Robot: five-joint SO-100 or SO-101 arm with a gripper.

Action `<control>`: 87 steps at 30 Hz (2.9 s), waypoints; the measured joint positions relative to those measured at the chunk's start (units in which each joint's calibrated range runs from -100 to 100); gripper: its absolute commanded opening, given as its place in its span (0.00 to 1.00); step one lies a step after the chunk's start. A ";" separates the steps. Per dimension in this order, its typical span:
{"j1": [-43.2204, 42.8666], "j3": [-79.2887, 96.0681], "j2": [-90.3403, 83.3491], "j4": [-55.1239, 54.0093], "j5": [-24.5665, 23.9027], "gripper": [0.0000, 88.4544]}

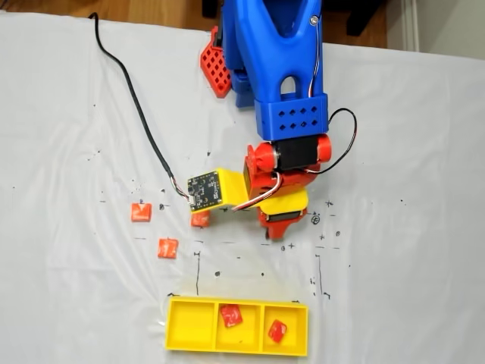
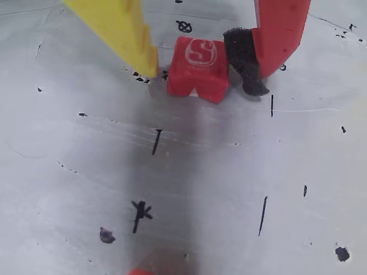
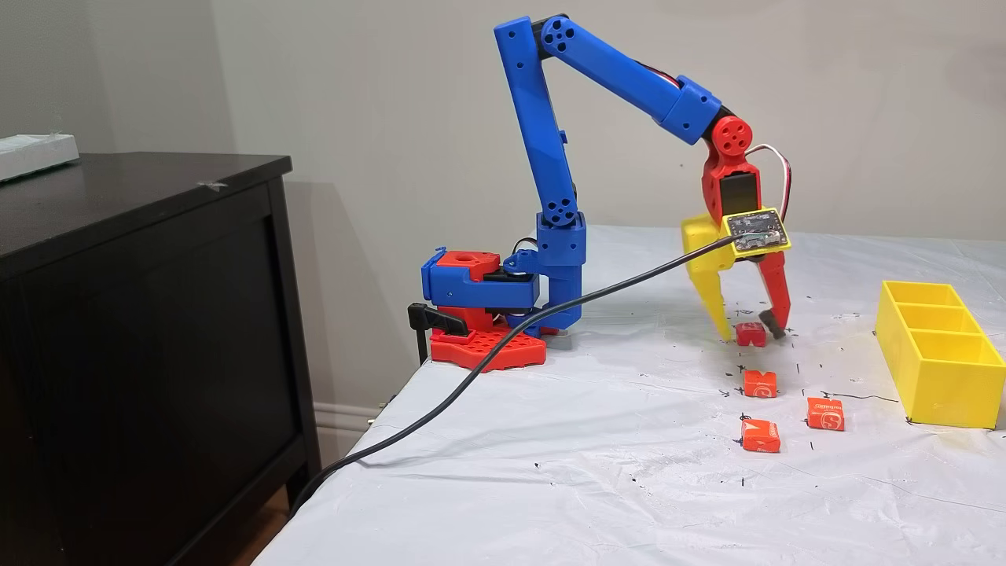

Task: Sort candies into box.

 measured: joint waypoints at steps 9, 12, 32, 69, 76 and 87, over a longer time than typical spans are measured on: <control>-0.47 -2.74 5.33 -2.38 -0.05 0.00; 0.08 -4.11 5.84 -2.78 -0.05 0.00; 16.15 -17.11 -2.88 -4.52 0.34 0.00; 18.88 -29.17 15.40 -11.35 -1.71 0.16; 18.65 -29.17 15.40 -8.57 -1.71 0.00; 21.38 -33.28 8.97 9.29 3.57 0.00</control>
